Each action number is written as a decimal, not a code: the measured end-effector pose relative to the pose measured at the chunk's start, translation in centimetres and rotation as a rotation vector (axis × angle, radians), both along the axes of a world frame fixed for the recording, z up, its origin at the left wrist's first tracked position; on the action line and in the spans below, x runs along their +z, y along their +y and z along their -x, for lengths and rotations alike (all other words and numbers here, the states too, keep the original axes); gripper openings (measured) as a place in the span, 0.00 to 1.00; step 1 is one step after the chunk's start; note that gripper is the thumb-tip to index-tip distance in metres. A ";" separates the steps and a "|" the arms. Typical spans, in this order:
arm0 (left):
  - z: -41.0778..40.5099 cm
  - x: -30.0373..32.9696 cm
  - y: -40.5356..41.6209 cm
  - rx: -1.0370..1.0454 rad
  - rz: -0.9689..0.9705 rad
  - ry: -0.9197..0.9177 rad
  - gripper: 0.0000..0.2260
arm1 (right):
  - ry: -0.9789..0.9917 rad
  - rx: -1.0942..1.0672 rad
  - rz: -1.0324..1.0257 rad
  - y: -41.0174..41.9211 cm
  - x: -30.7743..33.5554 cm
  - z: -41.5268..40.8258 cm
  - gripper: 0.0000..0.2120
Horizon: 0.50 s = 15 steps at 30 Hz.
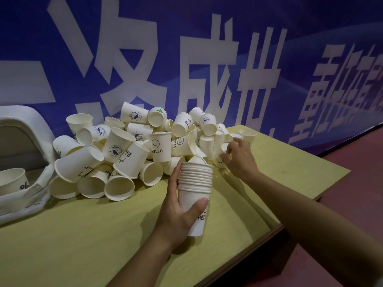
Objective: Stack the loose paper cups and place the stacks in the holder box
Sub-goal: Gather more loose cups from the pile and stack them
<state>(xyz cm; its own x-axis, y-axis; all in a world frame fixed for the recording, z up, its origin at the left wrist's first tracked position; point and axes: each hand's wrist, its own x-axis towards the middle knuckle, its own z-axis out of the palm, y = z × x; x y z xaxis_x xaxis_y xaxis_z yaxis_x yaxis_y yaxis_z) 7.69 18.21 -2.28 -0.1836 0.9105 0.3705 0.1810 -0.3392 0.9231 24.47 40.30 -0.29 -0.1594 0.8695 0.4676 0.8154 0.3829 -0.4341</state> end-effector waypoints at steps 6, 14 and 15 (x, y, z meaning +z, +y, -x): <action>-0.1 0.3 -0.2 -0.022 -0.002 -0.010 0.42 | 0.468 0.027 -0.114 -5.3 1.7 -2.1 0.26; -0.4 -0.2 -0.1 -0.074 0.051 0.135 0.42 | 0.734 0.442 0.219 -12.7 4.1 -0.3 0.15; -0.4 -0.2 -0.2 -0.077 0.060 0.152 0.41 | 0.730 0.462 0.242 -13.0 4.3 0.0 0.13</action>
<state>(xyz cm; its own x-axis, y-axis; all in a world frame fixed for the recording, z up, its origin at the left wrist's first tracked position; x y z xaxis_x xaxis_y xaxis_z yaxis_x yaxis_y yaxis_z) 8.08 17.99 -2.45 -0.0590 0.9411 0.3330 0.2955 -0.3022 0.9063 24.49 27.32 3.97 -0.2529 0.8802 0.4016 0.0916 0.4350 -0.8957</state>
